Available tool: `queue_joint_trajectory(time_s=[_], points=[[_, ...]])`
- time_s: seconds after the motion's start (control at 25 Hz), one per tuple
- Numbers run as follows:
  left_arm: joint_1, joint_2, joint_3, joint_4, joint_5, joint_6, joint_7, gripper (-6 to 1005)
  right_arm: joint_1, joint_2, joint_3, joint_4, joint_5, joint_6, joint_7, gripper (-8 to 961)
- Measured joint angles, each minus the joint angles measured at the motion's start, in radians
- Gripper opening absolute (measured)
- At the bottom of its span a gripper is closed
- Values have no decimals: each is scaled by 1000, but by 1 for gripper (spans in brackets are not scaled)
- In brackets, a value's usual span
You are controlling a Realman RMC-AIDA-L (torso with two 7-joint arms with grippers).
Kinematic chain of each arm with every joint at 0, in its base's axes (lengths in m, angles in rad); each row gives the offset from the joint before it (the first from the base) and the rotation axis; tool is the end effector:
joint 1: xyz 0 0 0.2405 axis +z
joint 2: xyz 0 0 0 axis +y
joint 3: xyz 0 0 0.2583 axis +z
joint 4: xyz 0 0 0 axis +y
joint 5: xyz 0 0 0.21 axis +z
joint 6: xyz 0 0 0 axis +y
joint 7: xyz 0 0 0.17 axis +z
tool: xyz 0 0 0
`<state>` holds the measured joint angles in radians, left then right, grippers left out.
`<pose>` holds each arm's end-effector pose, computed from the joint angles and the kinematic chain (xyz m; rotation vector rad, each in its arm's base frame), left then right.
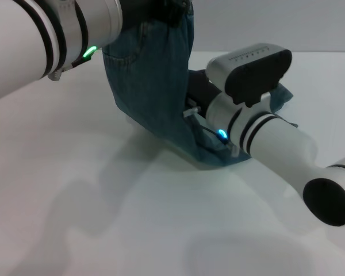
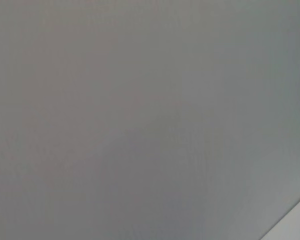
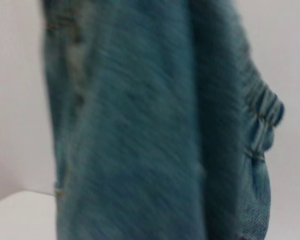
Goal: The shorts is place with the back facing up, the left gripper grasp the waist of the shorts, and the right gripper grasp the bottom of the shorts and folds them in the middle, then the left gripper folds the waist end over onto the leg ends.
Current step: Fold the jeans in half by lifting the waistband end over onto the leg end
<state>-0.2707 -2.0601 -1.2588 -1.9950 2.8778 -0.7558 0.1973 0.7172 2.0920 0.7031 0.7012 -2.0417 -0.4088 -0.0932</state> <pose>-0.0416 0.3480 0.0149 -2.1579 -0.2586 -0.3772 0.1385 0.4044 -0.1554 -2.1478 0.7323 0.6767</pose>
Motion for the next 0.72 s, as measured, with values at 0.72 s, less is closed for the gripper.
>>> queue_joint_trajectory(time_s=[0.72], points=[[-1,0,27,18,0,18,2,30,34,-1,-34,12,16,-7,51,0]])
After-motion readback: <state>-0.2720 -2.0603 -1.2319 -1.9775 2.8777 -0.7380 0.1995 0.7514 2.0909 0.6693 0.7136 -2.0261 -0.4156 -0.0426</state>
